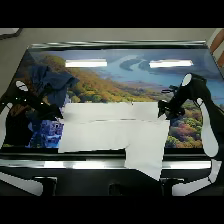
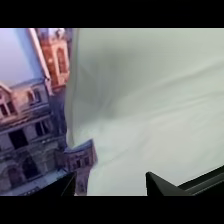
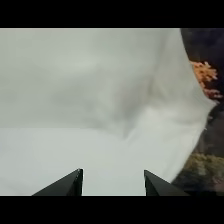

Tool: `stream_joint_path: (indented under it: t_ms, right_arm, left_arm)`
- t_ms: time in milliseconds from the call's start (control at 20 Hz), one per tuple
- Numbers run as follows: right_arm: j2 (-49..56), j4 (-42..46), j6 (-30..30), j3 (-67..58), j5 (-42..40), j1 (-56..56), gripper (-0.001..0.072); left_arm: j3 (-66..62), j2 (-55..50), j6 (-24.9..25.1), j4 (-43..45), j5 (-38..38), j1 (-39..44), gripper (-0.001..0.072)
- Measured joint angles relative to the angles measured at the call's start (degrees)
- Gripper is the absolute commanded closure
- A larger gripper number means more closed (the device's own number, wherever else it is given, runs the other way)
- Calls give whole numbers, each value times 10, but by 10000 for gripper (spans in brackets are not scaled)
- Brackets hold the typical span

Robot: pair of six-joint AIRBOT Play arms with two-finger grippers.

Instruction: Fold the shirts.

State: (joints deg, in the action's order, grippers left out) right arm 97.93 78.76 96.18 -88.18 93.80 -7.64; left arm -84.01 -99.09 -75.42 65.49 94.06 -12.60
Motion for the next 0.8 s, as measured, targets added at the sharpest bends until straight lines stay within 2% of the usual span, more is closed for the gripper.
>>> stream_joint_path:
  t_ms: [200,300,600,650,800]
  right_arm:
    - [-55,11,-7,61,29,-63,223]
    - [-97,13,-13,127,16,-88,224]
    - [-187,13,-28,262,-37,-112,224]
    - [-193,14,-28,269,-40,-113,224]
    - [-216,14,-35,299,-47,-115,223]
  left_arm:
    - [123,81,-5,0,-19,-30,220]
    - [233,134,8,0,-56,-46,269]
    - [437,217,52,-14,-132,-73,275]
    - [453,222,56,-24,-137,-74,327]
    - [480,229,63,-42,-170,-76,642]
